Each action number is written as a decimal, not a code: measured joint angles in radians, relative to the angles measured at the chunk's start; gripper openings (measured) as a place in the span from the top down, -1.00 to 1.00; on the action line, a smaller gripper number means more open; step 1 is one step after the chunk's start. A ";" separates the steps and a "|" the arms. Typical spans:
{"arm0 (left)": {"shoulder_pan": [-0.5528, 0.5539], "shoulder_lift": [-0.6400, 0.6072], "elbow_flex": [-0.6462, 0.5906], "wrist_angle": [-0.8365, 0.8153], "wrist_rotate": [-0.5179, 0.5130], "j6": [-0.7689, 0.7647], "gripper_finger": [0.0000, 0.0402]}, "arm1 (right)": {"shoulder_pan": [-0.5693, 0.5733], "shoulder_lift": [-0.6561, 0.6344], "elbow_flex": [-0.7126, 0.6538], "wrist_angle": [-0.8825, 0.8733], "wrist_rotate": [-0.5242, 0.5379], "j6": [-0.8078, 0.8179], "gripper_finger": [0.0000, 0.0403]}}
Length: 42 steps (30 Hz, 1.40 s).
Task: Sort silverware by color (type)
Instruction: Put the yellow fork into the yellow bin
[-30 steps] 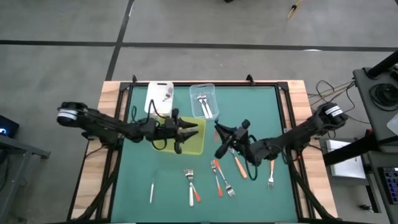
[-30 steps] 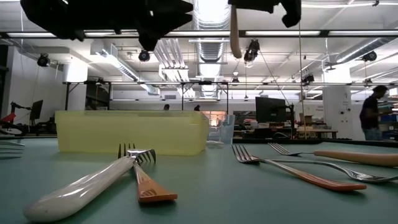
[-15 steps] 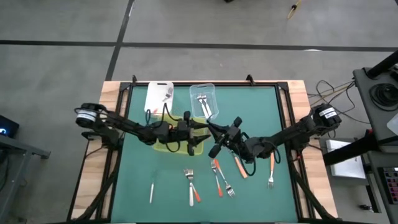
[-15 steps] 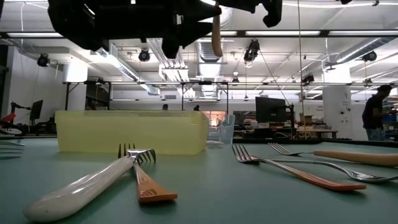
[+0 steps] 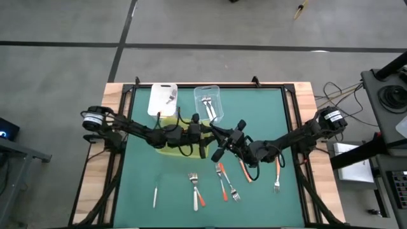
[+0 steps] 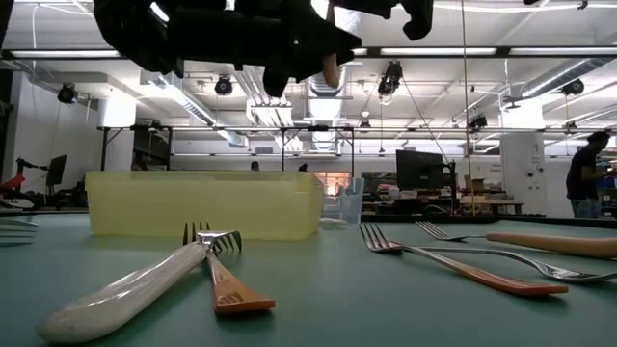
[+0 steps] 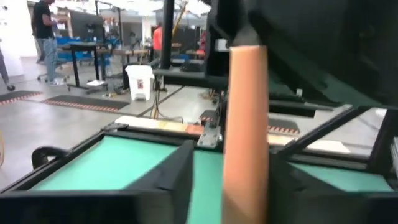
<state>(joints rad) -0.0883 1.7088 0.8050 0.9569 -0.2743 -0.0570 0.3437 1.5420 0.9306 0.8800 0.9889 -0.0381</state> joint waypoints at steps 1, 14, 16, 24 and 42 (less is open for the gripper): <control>0.000 0.000 0.007 -0.019 0.000 0.000 0.65 | -0.002 0.000 0.000 -0.001 0.001 0.001 0.92; 0.000 -0.069 0.057 -0.270 0.044 -0.012 0.93 | -0.004 -0.007 0.000 -0.016 0.005 0.025 0.57; 0.001 -0.111 0.050 -0.352 0.075 -0.012 0.93 | -0.002 -0.017 0.000 -0.033 0.001 0.017 0.51; 0.000 -0.302 0.048 -0.777 0.173 0.004 0.93 | 0.013 -0.116 0.000 -0.296 -0.137 0.101 0.29; -0.020 -0.307 0.045 -0.879 0.369 0.008 0.93 | -0.027 -0.198 -0.001 -0.421 -0.483 0.119 0.20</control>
<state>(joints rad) -0.1085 1.4019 0.8497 0.0777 0.0949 -0.0488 0.3169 1.3437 0.9298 0.4589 0.5057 0.0813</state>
